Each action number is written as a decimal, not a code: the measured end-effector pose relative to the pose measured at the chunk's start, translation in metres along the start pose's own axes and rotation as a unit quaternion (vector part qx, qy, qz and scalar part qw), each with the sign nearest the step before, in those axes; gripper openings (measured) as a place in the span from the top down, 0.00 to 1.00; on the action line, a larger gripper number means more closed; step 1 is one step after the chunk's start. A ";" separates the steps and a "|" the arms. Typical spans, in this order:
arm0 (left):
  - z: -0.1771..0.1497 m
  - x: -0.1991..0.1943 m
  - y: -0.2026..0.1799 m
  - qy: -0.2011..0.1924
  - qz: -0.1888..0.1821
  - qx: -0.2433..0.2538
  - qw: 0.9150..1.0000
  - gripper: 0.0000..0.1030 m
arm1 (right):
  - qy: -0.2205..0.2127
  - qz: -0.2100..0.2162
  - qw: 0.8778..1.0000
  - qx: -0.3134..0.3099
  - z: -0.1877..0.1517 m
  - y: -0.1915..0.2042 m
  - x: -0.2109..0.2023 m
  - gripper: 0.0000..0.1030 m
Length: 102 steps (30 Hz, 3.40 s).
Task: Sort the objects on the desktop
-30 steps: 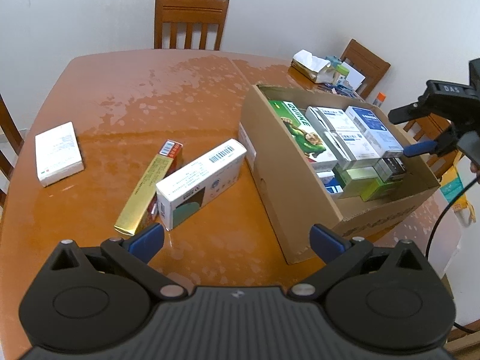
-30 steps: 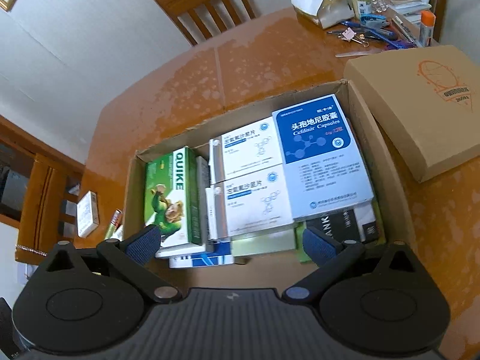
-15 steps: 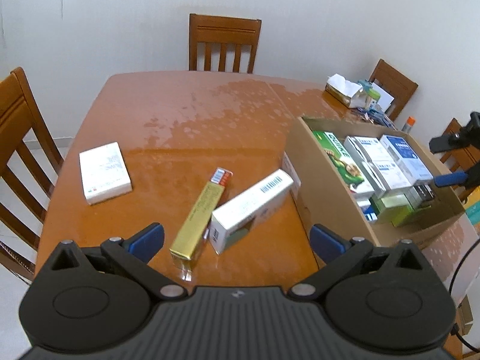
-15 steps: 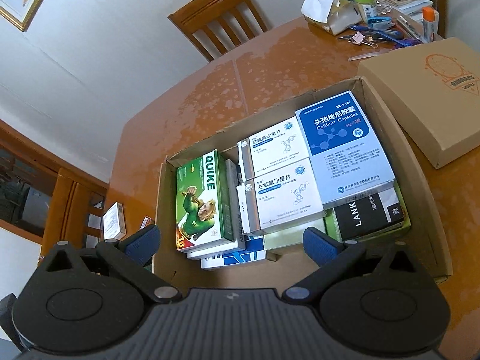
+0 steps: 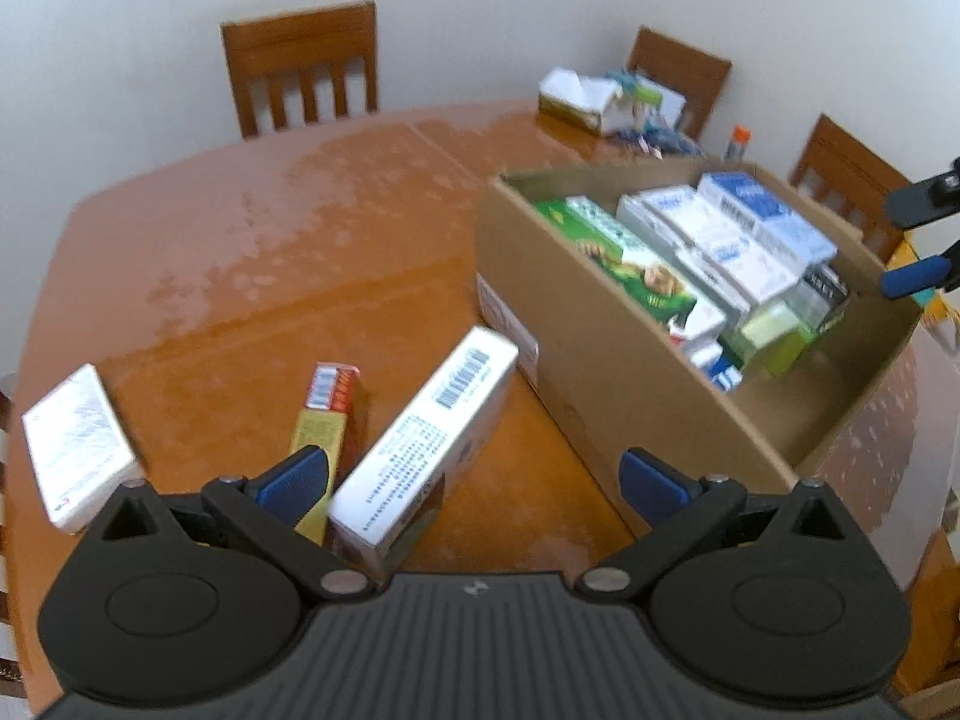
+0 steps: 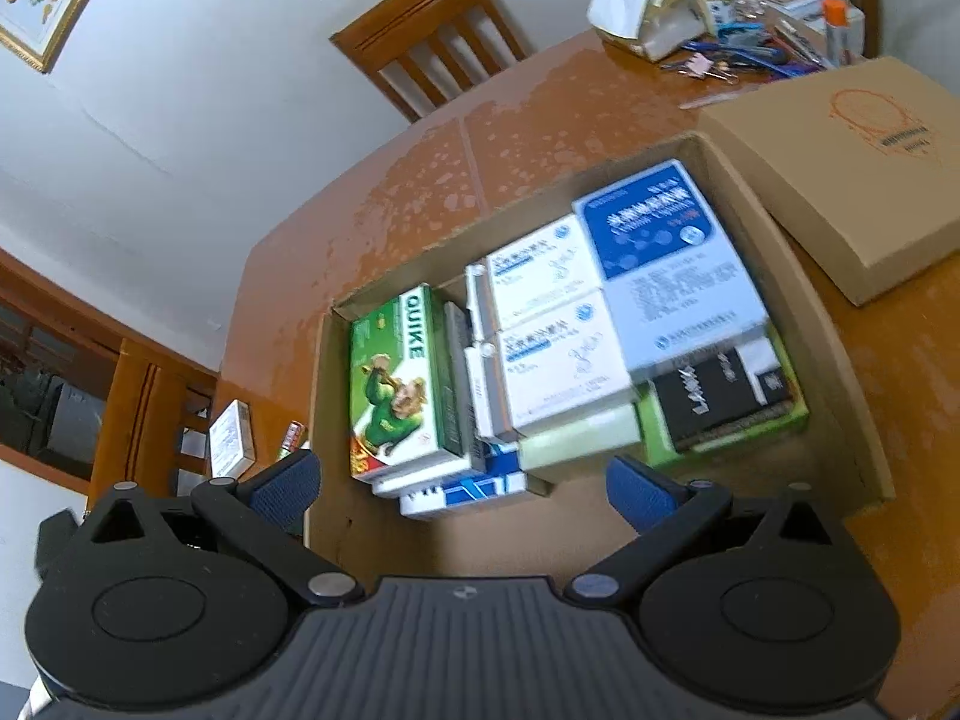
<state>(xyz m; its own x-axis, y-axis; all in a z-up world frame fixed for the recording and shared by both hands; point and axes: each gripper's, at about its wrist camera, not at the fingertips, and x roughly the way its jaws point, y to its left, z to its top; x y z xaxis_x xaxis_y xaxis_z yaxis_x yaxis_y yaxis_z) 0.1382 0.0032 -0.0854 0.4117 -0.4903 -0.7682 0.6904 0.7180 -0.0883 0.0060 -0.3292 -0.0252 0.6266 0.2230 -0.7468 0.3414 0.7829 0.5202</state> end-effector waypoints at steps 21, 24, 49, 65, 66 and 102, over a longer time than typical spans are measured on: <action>-0.023 0.011 -0.004 0.030 -0.072 -0.037 0.996 0.00 | 0.074 0.168 0.981 -0.057 0.013 0.102 0.059 0.00; -0.025 0.009 -0.005 0.026 -0.083 -0.049 0.995 0.00 | 0.094 0.175 0.976 -0.088 0.011 0.137 0.081 0.00; -0.027 0.000 -0.012 -0.006 -0.083 -0.051 0.995 0.00 | 0.099 0.170 0.977 -0.078 -0.004 0.155 0.099 0.00; -0.022 -0.012 -0.033 -0.022 -0.099 0.019 0.995 0.00 | 0.086 0.160 0.981 -0.068 -0.005 0.147 0.089 0.00; -0.021 -0.012 -0.032 -0.021 -0.103 0.021 0.994 0.00 | 0.086 0.160 0.981 -0.067 -0.006 0.145 0.088 0.00; -0.036 0.008 -0.004 0.028 -0.055 -0.024 0.998 0.00 | 0.069 0.158 0.984 -0.044 0.000 0.117 0.077 0.00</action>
<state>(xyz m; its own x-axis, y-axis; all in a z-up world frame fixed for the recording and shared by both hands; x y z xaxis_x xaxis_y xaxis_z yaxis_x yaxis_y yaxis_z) 0.1174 0.0138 -0.1144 0.3001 -0.5406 -0.7860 0.7004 0.6842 -0.2032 0.0948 -0.2202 -0.0218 0.5886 0.5352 -0.6059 0.0797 0.7075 0.7022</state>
